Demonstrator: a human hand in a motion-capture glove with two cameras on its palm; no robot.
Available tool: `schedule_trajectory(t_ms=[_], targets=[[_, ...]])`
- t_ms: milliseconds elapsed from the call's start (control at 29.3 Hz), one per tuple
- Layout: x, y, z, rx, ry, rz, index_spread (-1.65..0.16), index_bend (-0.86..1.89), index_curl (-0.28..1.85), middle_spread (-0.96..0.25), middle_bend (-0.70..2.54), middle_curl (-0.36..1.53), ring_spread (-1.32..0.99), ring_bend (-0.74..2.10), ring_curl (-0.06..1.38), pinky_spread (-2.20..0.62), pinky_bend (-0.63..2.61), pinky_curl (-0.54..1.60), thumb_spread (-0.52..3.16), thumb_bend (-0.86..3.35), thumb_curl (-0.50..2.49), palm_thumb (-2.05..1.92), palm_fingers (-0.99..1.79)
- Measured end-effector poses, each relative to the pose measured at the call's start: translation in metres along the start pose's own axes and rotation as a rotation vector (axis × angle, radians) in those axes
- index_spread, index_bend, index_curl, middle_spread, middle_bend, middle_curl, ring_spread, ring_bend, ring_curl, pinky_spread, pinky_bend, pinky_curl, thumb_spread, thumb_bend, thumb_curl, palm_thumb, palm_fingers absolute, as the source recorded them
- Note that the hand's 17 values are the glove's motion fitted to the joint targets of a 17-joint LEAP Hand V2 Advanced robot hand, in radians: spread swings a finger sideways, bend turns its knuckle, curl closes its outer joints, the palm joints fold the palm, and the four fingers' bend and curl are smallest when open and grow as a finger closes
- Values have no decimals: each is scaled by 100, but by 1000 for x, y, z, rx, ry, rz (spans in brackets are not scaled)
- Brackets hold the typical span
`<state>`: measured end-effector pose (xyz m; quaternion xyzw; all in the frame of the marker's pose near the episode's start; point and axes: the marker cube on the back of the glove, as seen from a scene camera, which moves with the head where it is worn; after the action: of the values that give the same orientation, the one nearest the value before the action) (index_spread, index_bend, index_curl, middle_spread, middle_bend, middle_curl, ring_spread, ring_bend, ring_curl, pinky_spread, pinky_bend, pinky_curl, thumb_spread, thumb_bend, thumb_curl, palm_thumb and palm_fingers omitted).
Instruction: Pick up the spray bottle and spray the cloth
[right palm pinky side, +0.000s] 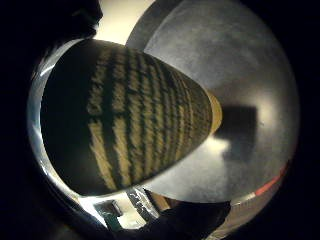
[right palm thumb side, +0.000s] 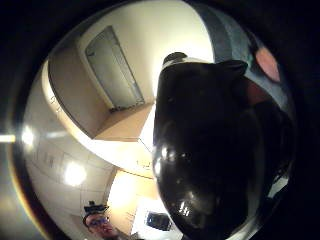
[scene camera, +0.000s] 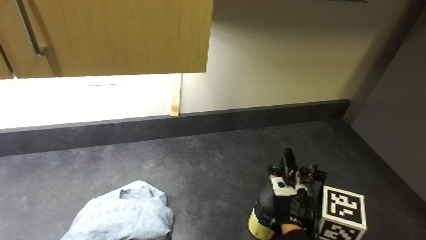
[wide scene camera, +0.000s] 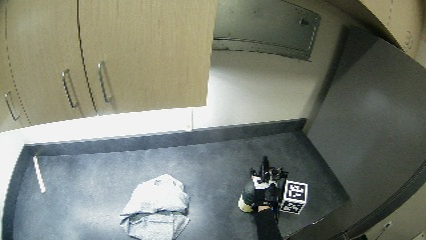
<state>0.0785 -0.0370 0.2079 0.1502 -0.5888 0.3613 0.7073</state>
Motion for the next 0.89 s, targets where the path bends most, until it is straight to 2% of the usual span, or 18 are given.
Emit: schedule_trajectory(t_ms=[170, 546, 887], targets=[[8, -2, -2, 17, 8, -25, -19, 47, 40, 3, 42, 44, 6, 37, 33, 14, 16, 20, 98, 4, 62, 108, 91], [12, -18, -13, 48, 18, -81, -15, 52, 51, 0, 45, 48, 1, 33, 38, 13, 14, 19, 91, 2, 66, 115, 94], [-72, -31, -26, 100, 2, -222, -13, 44, 52, 0, 43, 50, -2, 33, 40, 10, 18, 21, 86, 0, 68, 118, 102]])
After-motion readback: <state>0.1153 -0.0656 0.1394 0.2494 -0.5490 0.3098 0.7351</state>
